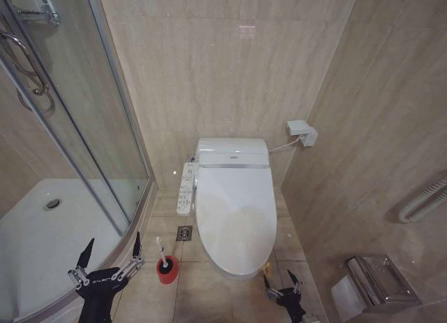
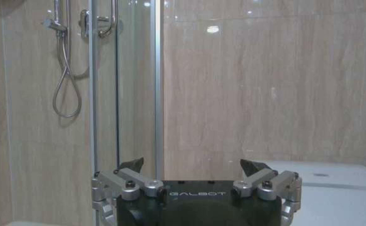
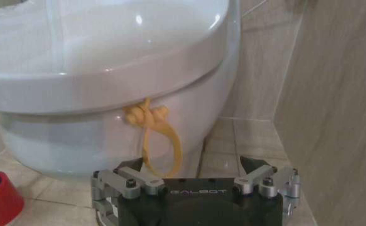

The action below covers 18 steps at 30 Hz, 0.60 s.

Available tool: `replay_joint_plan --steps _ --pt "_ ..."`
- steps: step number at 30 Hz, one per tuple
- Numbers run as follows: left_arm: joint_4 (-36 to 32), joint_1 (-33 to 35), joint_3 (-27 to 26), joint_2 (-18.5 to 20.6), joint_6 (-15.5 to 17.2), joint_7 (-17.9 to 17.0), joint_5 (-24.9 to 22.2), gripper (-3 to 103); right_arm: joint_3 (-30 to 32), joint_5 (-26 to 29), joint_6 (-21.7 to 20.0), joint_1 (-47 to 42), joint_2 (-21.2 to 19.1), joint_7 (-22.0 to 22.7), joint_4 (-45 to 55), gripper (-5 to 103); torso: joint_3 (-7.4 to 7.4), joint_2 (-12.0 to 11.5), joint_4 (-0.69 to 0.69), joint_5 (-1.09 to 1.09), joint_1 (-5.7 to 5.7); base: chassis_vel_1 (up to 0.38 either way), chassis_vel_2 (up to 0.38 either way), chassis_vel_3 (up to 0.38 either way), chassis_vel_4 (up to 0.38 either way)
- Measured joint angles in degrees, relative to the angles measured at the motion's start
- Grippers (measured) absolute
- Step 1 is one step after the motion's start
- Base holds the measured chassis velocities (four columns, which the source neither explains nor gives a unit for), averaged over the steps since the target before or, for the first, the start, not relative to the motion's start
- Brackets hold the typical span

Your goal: Open the toilet lid, clean the toilet bowl with a toilet brush, close the toilet lid, and flush.

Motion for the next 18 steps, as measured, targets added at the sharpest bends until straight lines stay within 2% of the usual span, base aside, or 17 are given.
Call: replay_joint_plan --steps 18 --pt "0.0 0.0 0.0 0.0 0.0 0.0 0.0 100 -1.26 -1.4 -0.7 2.27 -0.02 0.49 -0.53 101 0.0 0.0 -0.02 -0.02 0.0 0.0 0.0 0.0 0.0"
